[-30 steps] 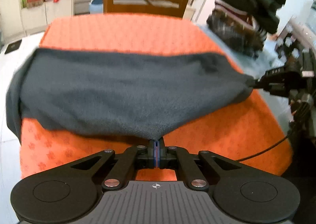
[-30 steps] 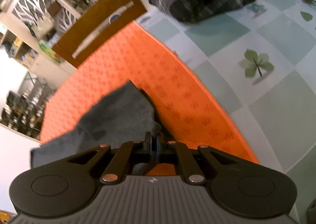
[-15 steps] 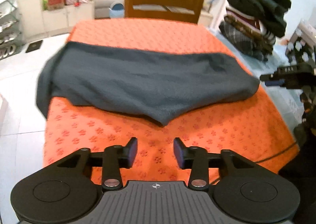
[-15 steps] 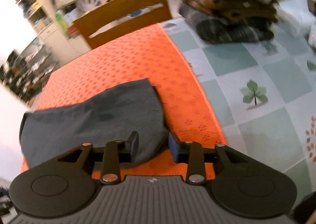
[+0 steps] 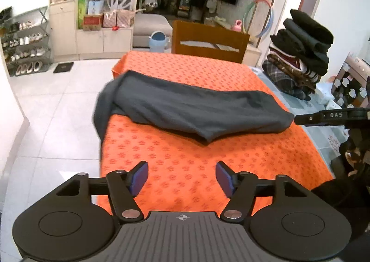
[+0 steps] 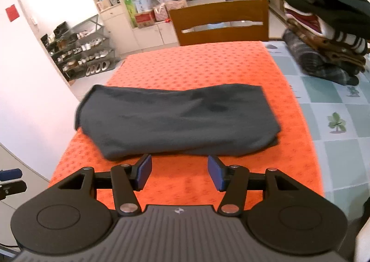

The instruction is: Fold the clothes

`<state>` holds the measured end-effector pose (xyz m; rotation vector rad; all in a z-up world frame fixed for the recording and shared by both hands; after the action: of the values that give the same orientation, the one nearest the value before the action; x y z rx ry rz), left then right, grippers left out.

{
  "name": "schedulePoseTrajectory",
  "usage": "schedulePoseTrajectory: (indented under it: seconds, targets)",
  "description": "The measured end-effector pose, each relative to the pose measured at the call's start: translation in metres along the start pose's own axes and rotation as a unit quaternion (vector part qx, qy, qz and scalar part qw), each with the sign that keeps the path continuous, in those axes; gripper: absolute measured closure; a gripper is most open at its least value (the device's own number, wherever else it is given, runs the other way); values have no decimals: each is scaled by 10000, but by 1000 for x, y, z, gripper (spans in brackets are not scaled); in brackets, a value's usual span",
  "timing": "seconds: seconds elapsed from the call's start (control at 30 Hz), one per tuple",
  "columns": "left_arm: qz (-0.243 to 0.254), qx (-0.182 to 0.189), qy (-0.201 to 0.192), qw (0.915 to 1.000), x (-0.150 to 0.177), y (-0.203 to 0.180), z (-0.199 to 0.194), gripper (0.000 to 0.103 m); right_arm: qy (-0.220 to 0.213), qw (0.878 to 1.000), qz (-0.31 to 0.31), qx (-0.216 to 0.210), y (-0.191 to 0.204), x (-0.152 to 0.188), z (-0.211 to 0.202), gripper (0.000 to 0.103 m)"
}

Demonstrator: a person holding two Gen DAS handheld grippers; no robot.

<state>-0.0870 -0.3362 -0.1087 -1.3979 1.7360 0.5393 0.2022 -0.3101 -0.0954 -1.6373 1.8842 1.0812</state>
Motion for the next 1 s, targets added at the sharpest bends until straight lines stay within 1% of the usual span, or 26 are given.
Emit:
schedulePoseTrajectory:
  seconds: [0.07, 0.13, 0.17, 0.2, 0.23, 0.27, 0.3, 0.37, 0.4, 0.47, 0.57, 0.7, 0.83, 0.9, 1.0]
  targets:
    - [55, 40, -111, 9999, -2, 11, -15, 27, -75, 10000, 3, -1, 23, 5, -4, 39]
    - [144, 136, -237, 9995, -4, 23, -29, 18, -140, 9999, 34, 15, 47, 11, -6, 38]
    - [195, 194, -303, 9992, -6, 30, -36, 16, -167, 9998, 62, 31, 60, 14, -6, 38]
    - [245, 251, -369, 9987, -7, 36, -43, 10, -196, 9998, 91, 48, 72, 17, -7, 37]
    - [295, 309, -434, 9981, -9, 42, -50, 5, -253, 9995, 162, 85, 88, 21, -8, 34]
    - [352, 392, -492, 9974, -10, 49, -56, 3, -299, 9992, 209, 134, 101, 25, -8, 32]
    - [406, 485, -522, 9966, -12, 56, -62, 0, -330, 9989, 252, 227, 115, 29, -8, 26]
    - [494, 641, -564, 9951, -15, 73, -73, 0, -395, 9977, 373, 402, 143, 36, -10, 21]
    - [536, 722, -617, 9940, -16, 81, -78, 0, -447, 9970, 441, 461, 156, 39, -10, 16]
    - [637, 853, -690, 9919, -17, 98, -87, 0, -578, 9953, 590, 502, 184, 44, -10, 15]
    - [716, 877, -731, 9909, -21, 125, -94, 0, -735, 9922, 767, 648, 221, 51, -6, 12]
    - [660, 823, -725, 9918, -29, 159, -97, 0, -778, 9911, 836, 684, 257, 54, -2, 11]
    - [667, 814, -743, 9917, -39, 186, -94, 0, -891, 9904, 766, 728, 281, 52, 7, 10]
    - [717, 845, -735, 9911, -45, 195, -89, 0, -893, 9902, 790, 726, 287, 52, 14, 10]
    - [826, 947, -685, 9897, -56, 205, -72, 0, -952, 9880, 893, 831, 286, 49, 29, 10]
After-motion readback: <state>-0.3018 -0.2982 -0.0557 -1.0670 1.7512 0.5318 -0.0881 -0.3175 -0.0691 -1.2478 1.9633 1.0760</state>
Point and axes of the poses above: each gripper's, at about its wrist camera, not at the fingertips, and z roughly the way its jaws point, y to its left, x to its underside, the point moved 9 cm from there along z, roughly the way its jaws point, and after that the axes turned 9 degrees about -y, right-handed, at the moved point
